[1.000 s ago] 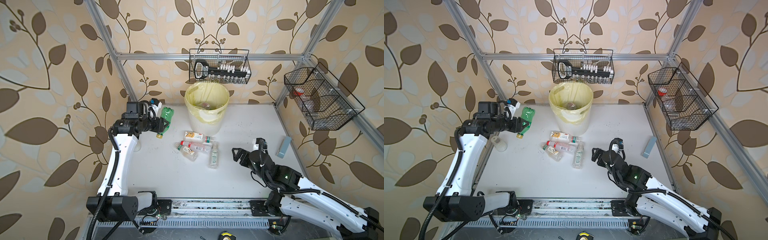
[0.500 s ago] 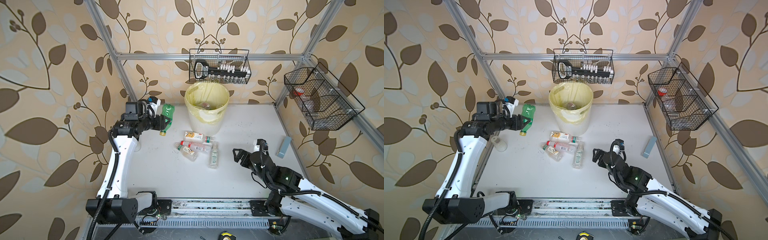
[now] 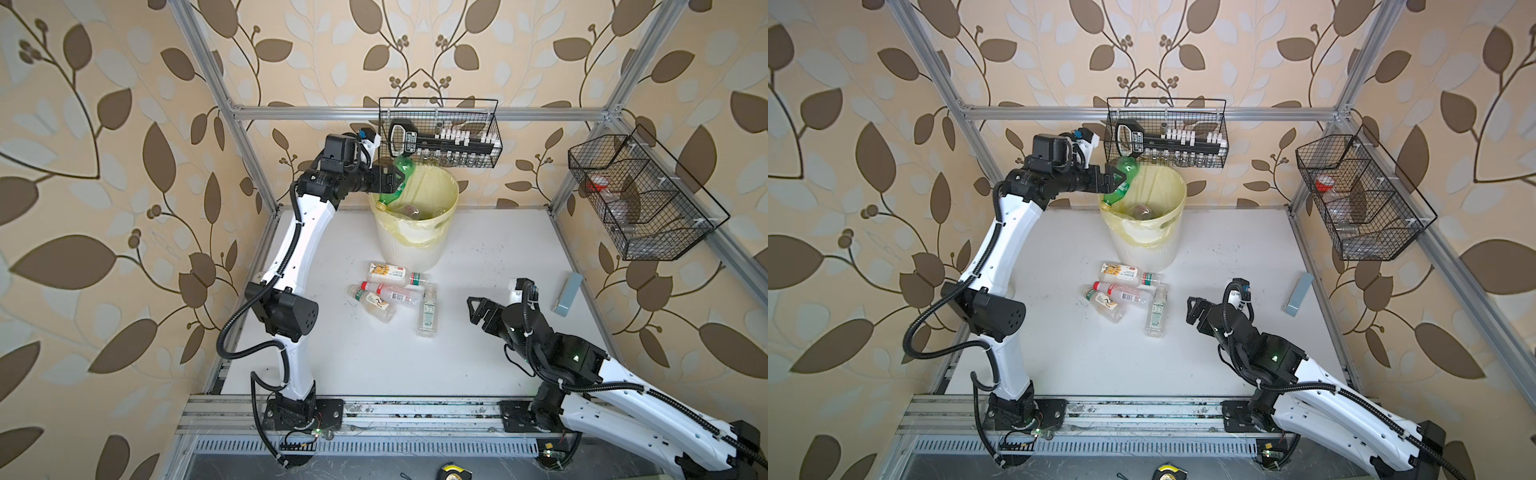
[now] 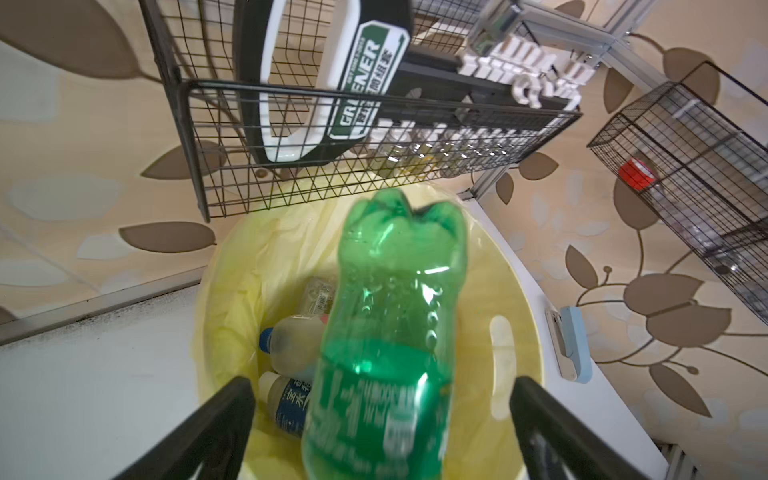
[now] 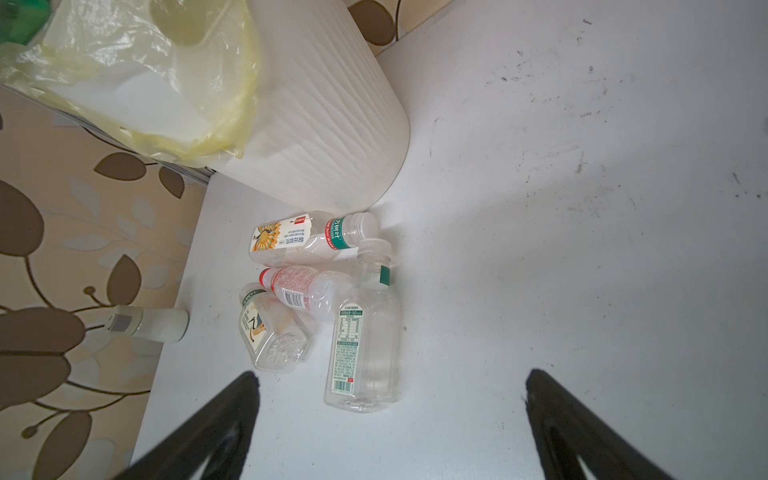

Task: Throw the plastic bottles in the bin
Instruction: 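Carry the green bottle with the left gripper over the yellow bin, then open the left gripper to drop the green bottle into the bin, then withdraw the left gripper while the right gripper moves toward the upright clear bottle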

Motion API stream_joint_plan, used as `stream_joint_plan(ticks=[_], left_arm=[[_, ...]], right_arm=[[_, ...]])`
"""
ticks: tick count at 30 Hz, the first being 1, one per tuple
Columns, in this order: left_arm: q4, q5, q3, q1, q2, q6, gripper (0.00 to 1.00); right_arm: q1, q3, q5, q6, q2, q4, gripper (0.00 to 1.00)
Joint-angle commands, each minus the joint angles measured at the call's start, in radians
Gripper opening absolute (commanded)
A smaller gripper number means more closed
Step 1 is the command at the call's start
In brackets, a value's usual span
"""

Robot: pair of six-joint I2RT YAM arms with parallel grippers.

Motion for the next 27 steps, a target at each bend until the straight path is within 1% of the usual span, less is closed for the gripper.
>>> stream_joint_plan(ticks=[1,5,10,13,16,18,20,22,25,27], left_arm=[[-0.036,-0.086,0.066,0.018,-0.05,-0.024,0.99],[-0.04,-0.092,0.043,0.02,-0.141,0.015,0.99],[-0.027,-0.112,-0.079,0.021,-0.29,0.067,0.99],[-0.016,-0.137,-0.215,0.021,-0.392,0.109,0.99],[0.027,-0.179,-0.409,0.021,-0.507,0.148,0.99],[0.044,-0.216,-0.521,0.021,-0.585,0.173,0.99],[0.043,-0.246,-0.603,0.023,-0.633,0.188,0.99],[0.046,-0.262,-0.684,0.026,-0.675,0.198,0.99],[0.057,-0.252,-0.802,0.037,-0.727,0.226,0.99],[0.045,-0.254,-0.848,0.04,-0.745,0.273,0.99]], right_arm=[[0.0,-0.01,0.006,0.014,-0.022,-0.034,1.0],[-0.002,-0.022,0.006,0.008,-0.025,-0.032,1.0],[-0.006,-0.017,-0.018,-0.014,0.031,0.002,1.0],[-0.001,0.006,-0.017,-0.018,0.071,-0.001,1.0],[0.005,0.012,-0.012,-0.011,0.093,-0.002,1.0],[0.008,0.003,-0.013,-0.011,0.089,0.021,1.0],[0.009,-0.013,-0.009,0.006,0.073,0.04,1.0],[0.005,-0.056,-0.038,0.001,0.042,0.106,1.0],[-0.027,-0.134,-0.121,0.016,0.0,0.226,1.0],[-0.038,-0.143,-0.126,0.027,0.001,0.227,1.0]])
